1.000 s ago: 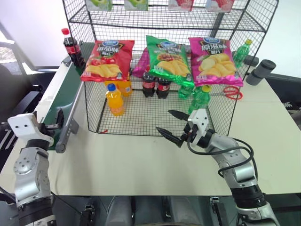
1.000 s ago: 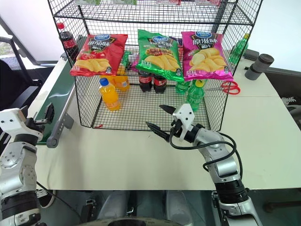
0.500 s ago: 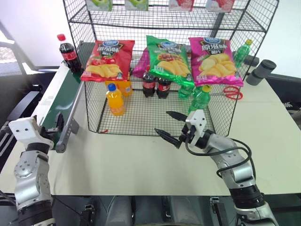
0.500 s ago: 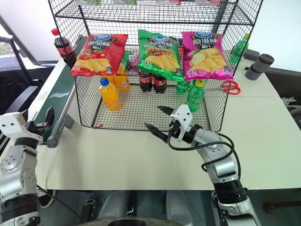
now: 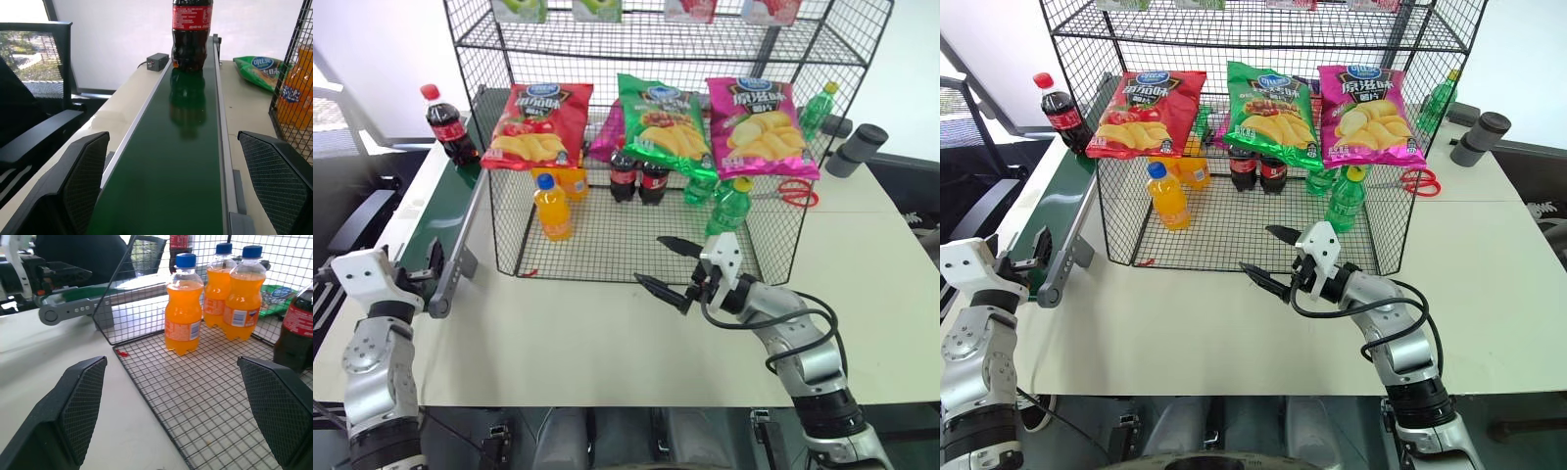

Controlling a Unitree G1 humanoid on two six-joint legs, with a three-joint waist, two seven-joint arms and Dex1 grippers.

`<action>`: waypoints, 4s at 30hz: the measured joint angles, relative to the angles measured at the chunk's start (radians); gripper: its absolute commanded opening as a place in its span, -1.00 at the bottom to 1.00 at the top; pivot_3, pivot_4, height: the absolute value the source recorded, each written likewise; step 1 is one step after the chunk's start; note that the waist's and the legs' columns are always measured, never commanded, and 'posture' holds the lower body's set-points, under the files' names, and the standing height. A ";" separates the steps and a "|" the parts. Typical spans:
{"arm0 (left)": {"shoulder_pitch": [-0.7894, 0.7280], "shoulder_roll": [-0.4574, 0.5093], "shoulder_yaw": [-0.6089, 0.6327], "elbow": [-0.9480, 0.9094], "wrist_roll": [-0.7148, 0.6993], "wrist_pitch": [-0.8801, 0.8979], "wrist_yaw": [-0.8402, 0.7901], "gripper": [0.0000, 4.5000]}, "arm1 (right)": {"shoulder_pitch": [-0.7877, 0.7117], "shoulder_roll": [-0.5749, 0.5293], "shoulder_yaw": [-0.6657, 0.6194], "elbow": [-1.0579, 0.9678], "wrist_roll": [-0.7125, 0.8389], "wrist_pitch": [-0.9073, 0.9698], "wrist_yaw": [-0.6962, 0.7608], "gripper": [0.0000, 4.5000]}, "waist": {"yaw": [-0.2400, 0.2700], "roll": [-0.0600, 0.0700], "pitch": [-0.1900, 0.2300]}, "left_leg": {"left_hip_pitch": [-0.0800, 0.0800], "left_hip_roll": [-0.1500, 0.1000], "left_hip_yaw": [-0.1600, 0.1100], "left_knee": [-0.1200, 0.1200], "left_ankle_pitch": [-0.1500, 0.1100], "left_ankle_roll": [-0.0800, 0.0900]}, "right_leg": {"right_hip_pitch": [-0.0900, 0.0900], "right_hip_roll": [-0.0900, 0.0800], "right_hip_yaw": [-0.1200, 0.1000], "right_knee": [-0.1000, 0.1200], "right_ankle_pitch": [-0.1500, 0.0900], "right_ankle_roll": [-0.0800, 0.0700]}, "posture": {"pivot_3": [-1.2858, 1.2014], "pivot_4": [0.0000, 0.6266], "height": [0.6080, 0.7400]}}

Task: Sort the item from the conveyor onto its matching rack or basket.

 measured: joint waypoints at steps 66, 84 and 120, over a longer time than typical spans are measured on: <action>0.008 0.019 0.000 0.029 0.022 -0.021 0.008 1.00 | 0.020 0.008 0.040 -0.031 0.009 -0.004 0.012 0.97 | -0.001 0.000 0.000 | 0.000 0.000 0.000 -0.001 0.000 0.000 | -0.001 -0.002 0.000 0.000 0.000 0.000 | 0.03 -0.52 1.00; 0.020 0.019 0.003 0.024 0.022 -0.025 0.014 0.29 | 0.020 0.007 0.042 -0.032 0.009 0.003 0.016 1.00 | -0.001 0.000 0.000 | -0.001 0.000 0.000 -0.002 0.000 0.000 | -0.001 -0.003 0.000 -0.002 0.000 -0.001 | 0.03 -0.52 1.00; -0.116 0.332 -0.540 -0.499 -0.362 0.501 -0.609 0.26 | -0.165 0.018 0.004 -0.197 0.315 0.378 -0.049 1.00 | -0.002 0.003 0.003 | -0.003 -0.002 0.000 -0.004 0.000 0.000 | -0.002 -0.003 0.000 -0.006 0.000 -0.001 | 0.03 -0.52 1.00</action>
